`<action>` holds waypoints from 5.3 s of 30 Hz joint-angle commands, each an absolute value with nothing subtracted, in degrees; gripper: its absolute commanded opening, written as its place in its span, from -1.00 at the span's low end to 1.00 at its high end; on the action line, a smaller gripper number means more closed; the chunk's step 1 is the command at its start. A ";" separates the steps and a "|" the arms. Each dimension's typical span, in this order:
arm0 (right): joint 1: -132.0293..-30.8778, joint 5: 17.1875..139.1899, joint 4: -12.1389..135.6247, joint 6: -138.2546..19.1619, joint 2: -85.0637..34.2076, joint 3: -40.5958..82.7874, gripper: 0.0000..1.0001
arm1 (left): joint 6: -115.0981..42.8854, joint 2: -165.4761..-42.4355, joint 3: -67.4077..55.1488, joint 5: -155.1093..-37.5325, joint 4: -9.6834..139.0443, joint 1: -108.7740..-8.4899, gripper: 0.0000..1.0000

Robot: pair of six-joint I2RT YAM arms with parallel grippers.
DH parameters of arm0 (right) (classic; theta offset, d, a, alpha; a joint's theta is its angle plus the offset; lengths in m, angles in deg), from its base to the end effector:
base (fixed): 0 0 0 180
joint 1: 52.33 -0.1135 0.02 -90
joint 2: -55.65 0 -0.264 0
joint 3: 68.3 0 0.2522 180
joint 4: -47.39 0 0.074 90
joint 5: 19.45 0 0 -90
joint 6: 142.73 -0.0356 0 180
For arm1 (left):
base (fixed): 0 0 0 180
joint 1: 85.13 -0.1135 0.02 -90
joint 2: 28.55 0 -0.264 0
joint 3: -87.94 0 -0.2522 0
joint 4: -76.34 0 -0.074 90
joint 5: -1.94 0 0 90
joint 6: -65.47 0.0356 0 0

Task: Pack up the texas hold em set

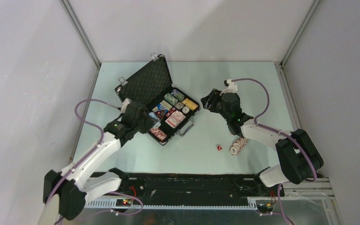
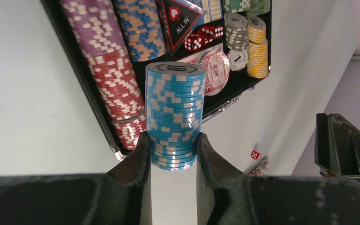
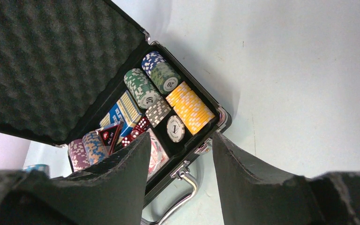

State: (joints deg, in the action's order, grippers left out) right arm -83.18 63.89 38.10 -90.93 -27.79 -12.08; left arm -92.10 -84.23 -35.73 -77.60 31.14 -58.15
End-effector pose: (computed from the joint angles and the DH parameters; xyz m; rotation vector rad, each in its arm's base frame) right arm 0.2753 0.1596 0.2267 0.2067 1.9342 0.7082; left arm 0.1821 -0.0854 0.2579 -0.9229 2.2292 -0.5920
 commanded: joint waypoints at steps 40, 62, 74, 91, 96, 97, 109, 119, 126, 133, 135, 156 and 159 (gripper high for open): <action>-82.01 64.38 36.51 -91.84 -26.61 -12.18 0.08 | -106.72 -110.59 -28.25 -84.29 31.79 -59.43 -1.00; -81.93 63.61 38.08 -90.78 -25.39 -12.18 0.32 | -90.72 -100.55 -25.38 -83.72 31.77 -61.01 0.88; -75.06 46.51 83.13 -103.68 -2.96 -11.82 0.99 | -62.79 -79.94 -38.20 -90.67 51.06 -54.85 0.99; -51.09 68.61 102.84 -91.66 0.15 -11.75 0.80 | -41.14 -95.42 -37.17 -76.77 71.73 -19.00 0.81; -47.13 70.87 99.53 -93.53 -5.69 -11.21 0.59 | -36.34 -105.83 -29.03 -76.00 68.43 -16.14 0.73; -47.07 71.63 98.85 -93.39 -7.41 -10.75 0.57 | -35.52 -106.87 -28.13 -76.61 67.36 -16.10 0.71; -46.97 66.53 99.77 -92.83 -19.69 -5.60 0.39 | -27.26 -122.66 -14.82 -81.25 58.41 -15.60 0.35; -47.05 68.41 97.19 -91.57 -29.90 -2.92 0.32 | -18.88 -130.45 -5.51 -89.70 52.25 -15.61 0.56; -47.18 69.53 96.07 -90.95 -33.30 -2.84 0.23 | -16.06 -134.05 -5.57 -90.58 56.86 -14.70 0.78; -48.44 69.86 95.53 -90.93 -36.08 -2.85 0.19 | -11.82 -136.91 -5.87 -88.24 60.20 -12.98 0.81; -48.68 69.92 95.66 -90.96 -36.52 -2.86 0.18 | -11.45 -138.88 -4.29 -88.24 59.48 -12.97 0.80; -50.57 75.54 97.76 -90.46 -37.29 -4.49 -0.02 | -10.41 -144.57 -2.37 -86.60 65.65 -14.02 0.68; -50.50 76.22 97.93 -90.21 -37.18 -5.14 -0.04 | -10.33 -144.73 -2.52 -85.88 65.72 -14.03 0.67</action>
